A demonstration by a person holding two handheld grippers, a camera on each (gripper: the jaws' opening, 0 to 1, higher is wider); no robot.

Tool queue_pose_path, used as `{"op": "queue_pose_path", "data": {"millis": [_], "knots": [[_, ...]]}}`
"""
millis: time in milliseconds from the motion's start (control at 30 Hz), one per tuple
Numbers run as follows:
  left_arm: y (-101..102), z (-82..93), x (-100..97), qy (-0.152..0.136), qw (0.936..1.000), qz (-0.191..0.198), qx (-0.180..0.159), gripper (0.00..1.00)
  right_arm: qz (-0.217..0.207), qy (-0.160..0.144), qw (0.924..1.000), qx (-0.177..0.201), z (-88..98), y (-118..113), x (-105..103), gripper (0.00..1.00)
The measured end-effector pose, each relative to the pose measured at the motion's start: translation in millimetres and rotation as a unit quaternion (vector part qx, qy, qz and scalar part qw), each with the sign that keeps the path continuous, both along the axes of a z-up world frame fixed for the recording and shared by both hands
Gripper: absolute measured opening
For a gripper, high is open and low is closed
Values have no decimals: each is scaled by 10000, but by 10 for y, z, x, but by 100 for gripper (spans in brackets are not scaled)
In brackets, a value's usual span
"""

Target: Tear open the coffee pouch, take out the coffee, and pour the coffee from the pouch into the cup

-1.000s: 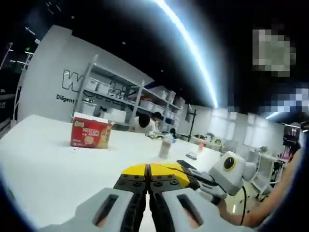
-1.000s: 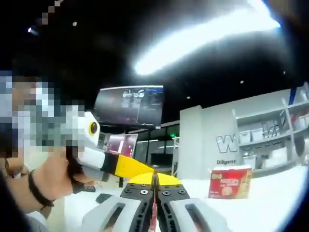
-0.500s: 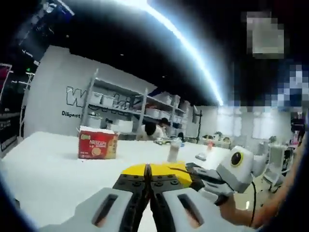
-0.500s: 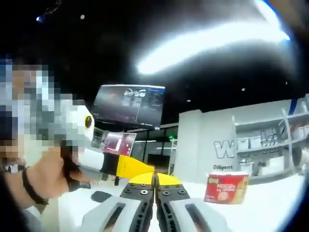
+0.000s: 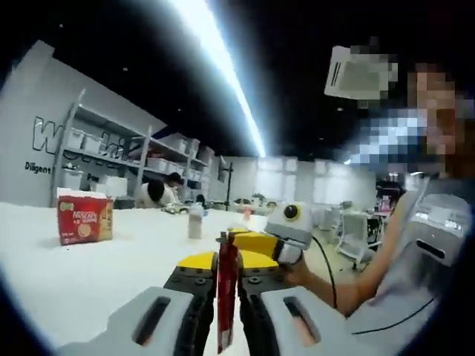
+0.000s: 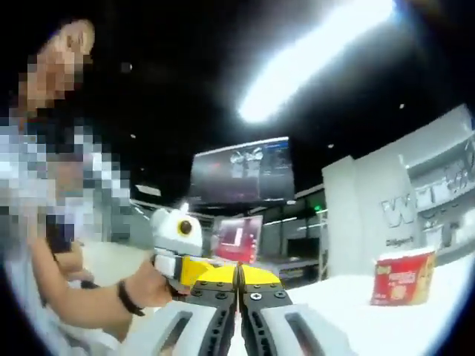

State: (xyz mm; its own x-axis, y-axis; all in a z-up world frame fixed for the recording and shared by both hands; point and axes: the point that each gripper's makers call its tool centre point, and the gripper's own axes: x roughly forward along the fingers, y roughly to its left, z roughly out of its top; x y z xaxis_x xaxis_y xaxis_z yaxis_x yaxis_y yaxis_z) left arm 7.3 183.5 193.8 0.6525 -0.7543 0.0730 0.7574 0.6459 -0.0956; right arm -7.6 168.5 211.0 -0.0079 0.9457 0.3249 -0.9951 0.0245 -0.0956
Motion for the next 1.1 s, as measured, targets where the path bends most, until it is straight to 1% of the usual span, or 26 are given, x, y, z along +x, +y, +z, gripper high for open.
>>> {"op": "queue_pose_path", "data": {"millis": [33, 67, 100, 133, 167, 200, 233, 267, 300, 367, 433, 467, 500, 567, 633, 667, 700, 733, 767, 833, 867, 967, 1100], "knots": [[-21, -21, -42, 2, 9999, -115, 110, 12, 261, 73, 9996, 7, 16, -11, -84, 1], [-47, -37, -86, -9, 9995, -256, 209, 12, 529, 176, 9984, -75, 6, -15, -158, 1], [-81, -45, -142, -28, 9987, -424, 269, 12, 520, 150, 9985, -30, 27, -27, -160, 1], [-86, -43, -164, -48, 9985, -457, 297, 11, 868, 267, 9958, -117, 15, -27, -238, 1], [-102, -54, -202, -61, 9977, -575, 353, 11, 934, 270, 9952, -105, 29, -34, -260, 1], [-121, -53, -232, -90, 9971, -669, 351, 11, 865, 239, 9959, -80, 36, -30, -243, 1], [-137, -64, -254, -125, 9966, -723, 373, 11, 1004, 292, 9945, -64, 47, -32, -288, 1], [-185, -75, -302, -206, 9951, -902, 342, 11, 1082, 317, 9936, -62, 50, -35, -311, 1], [-205, -100, -311, -199, 9949, -928, 333, 12, 1302, 376, 9908, -19, 61, -44, -375, 1], [-267, -190, -319, -289, 9939, -990, 384, 13, 1363, 455, 9896, 12, 70, -47, -372, 1], [-288, -287, -296, -287, 9939, -978, 424, 12, 1386, 489, 9891, 5, 71, -38, -369, 1], [-281, -292, -262, -285, 9943, -954, 391, 12, 1334, 466, 9900, -33, 58, -25, -354, 1], [-274, -298, -253, -187, 9946, -952, 370, 12, 1282, 411, 9909, -56, 46, -16, -339, 2], [-257, -283, -283, -193, 9946, -949, 371, 11, 1268, 289, 9915, 19, 52, -13, -330, 2], [-229, -262, -277, -217, 9956, -840, 359, 10, 1464, 265, 9888, 134, 68, -18, -303, 3], [-230, -276, -287, -164, 9955, -854, 370, 10, 1504, 263, 9882, 122, 61, -5, -304, 5], [-230, -288, -291, -148, 9955, -843, 401, 10, 1612, 310, 9864, -44, 6, 31, -292, 10], [-223, -307, -280, -146, 9957, -788, 465, 10, 1617, 319, 9862, -166, -33, 50, -288, 14], [-220, -318, -275, -127, 9957, -773, 491, 10, 1607, 280, 9863, -254, -65, 78, -285, 14], [-224, -341, -275, -74, 9956, -773, 532, 10, 1488, 181, 9880, -374, -117, 109, -293, 13], [-229, -341, -278, -72, 9956, -780, 524, 10, 1454, 149, 9886, -358, -123, 106, -305, 12], [-271, -335, -297, -67, 9951, -838, 524, 10, 1437, 182, 9883, -472, -170, 98, -299, 10], [-278, -367, -304, -22, 9945, -830, 635, 10, 1406, 192, 9881, -596, -208, 81, -326, 8]]}}
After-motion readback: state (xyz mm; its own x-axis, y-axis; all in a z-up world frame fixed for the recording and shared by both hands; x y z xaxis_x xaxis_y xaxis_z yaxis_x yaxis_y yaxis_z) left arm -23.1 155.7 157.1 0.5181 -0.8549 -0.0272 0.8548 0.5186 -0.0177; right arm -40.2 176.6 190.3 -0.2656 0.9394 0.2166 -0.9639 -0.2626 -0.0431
